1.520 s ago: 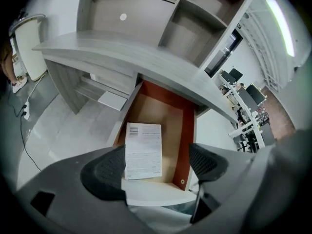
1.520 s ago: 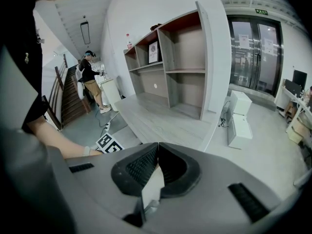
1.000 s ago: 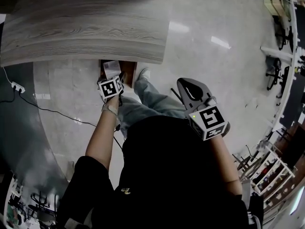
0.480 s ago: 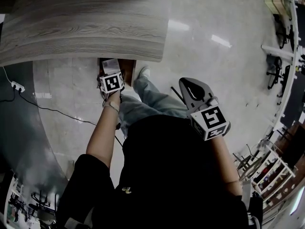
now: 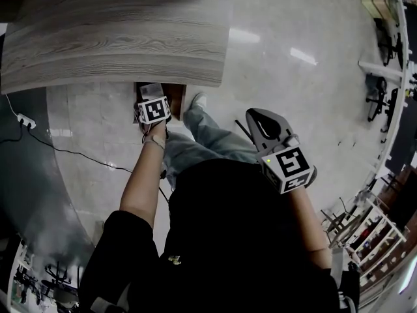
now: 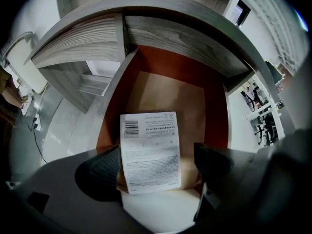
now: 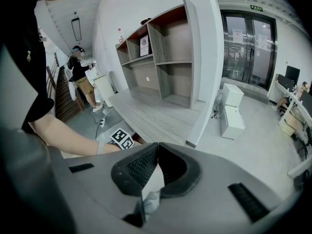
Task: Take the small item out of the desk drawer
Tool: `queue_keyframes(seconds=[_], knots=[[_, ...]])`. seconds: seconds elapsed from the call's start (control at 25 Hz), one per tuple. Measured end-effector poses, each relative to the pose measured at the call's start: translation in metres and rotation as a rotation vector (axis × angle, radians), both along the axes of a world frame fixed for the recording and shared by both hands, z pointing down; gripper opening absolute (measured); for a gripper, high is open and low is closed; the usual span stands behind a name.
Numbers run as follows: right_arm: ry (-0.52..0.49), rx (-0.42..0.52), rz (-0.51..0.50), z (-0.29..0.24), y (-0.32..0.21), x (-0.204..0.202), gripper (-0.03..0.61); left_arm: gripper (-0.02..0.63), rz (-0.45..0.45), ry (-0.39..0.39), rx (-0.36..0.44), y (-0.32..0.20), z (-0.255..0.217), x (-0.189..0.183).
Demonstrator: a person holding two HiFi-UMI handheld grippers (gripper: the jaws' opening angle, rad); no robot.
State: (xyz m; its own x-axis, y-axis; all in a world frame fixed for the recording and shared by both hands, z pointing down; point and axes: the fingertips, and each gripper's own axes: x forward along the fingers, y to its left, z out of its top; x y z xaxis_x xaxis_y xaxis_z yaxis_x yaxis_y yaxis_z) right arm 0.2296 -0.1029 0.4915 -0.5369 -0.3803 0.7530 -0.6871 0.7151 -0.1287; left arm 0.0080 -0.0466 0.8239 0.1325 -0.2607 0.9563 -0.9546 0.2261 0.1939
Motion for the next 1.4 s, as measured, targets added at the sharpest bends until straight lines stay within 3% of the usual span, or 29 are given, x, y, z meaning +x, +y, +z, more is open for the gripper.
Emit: queue_keyframes(seconds=[0.32, 0.52, 0.84, 1.28, 1.4], knots=[[0.000, -0.001, 0.010, 0.003, -0.002, 0.003, -0.003, 0.459, 0.027, -0.037, -0.016, 0.008, 0.028, 0.005], [0.004, -0.004, 0.012, 0.004, -0.002, 0.003, -0.003, 0.459, 0.019, -0.020, -0.023, 0.005, 0.035, 0.004], [0.005, -0.007, 0.016, 0.006, -0.003, 0.004, -0.003, 0.459, 0.034, -0.078, -0.022, 0.006, 0.040, 0.000], [-0.011, 0.003, 0.017, -0.005, -0.006, -0.005, -0.003, 0.440, 0.012, -0.002, -0.031, 0.009, 0.023, 0.006], [-0.018, 0.008, 0.019, -0.010, -0.005, -0.012, -0.003, 0.440, 0.041, -0.012, -0.022, 0.010, 0.008, 0.003]])
